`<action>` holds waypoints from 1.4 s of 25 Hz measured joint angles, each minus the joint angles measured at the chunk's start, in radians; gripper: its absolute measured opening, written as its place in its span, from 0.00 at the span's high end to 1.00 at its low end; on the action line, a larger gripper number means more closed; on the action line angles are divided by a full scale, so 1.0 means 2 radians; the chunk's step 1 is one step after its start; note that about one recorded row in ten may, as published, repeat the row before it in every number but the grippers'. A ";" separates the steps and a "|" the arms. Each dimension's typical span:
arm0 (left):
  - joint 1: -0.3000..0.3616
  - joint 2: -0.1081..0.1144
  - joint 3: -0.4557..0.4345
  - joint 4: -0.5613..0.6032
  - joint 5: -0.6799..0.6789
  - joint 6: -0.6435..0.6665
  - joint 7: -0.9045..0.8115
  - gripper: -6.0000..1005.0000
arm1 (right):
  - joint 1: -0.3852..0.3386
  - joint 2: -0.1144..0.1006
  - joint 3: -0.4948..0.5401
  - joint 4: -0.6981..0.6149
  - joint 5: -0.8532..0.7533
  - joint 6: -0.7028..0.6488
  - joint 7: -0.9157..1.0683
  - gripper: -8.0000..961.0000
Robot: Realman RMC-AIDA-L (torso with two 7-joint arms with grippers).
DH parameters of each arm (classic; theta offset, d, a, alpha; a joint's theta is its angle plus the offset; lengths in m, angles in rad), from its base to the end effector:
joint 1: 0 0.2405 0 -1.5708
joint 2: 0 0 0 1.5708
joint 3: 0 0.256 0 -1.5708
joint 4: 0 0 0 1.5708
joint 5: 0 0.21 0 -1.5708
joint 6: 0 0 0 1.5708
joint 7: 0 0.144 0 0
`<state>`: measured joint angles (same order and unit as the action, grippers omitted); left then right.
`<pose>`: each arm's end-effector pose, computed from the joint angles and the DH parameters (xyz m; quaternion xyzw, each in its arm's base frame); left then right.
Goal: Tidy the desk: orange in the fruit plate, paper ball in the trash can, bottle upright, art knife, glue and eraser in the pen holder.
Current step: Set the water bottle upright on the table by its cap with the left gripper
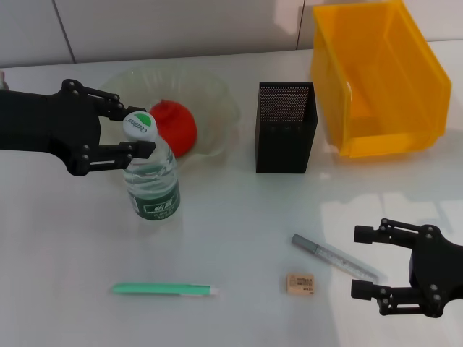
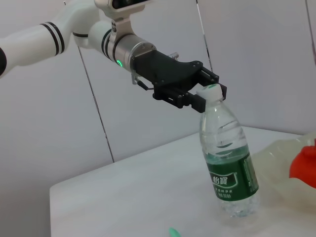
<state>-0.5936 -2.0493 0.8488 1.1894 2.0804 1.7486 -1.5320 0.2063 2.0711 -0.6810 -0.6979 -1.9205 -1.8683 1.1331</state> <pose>-0.1806 0.3523 0.0644 -0.9870 -0.0081 -0.1158 0.1113 0.3144 0.2146 0.0189 -0.9280 0.1825 0.3046 0.1129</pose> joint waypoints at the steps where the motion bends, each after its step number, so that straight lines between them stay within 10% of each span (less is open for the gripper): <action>1: 0.000 0.000 0.000 -0.002 0.000 -0.003 0.001 0.55 | 0.000 0.000 0.000 0.000 0.000 0.000 0.000 0.15; 35: 0.022 -0.009 0.001 -0.006 -0.005 -0.023 -0.003 0.48 | -0.002 -0.001 -0.001 0.000 0.000 0.000 0.001 0.15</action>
<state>-0.5492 -2.0664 0.8506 1.1776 2.0704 1.7031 -1.5374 0.2027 2.0693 -0.6832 -0.6979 -1.9205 -1.8683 1.1346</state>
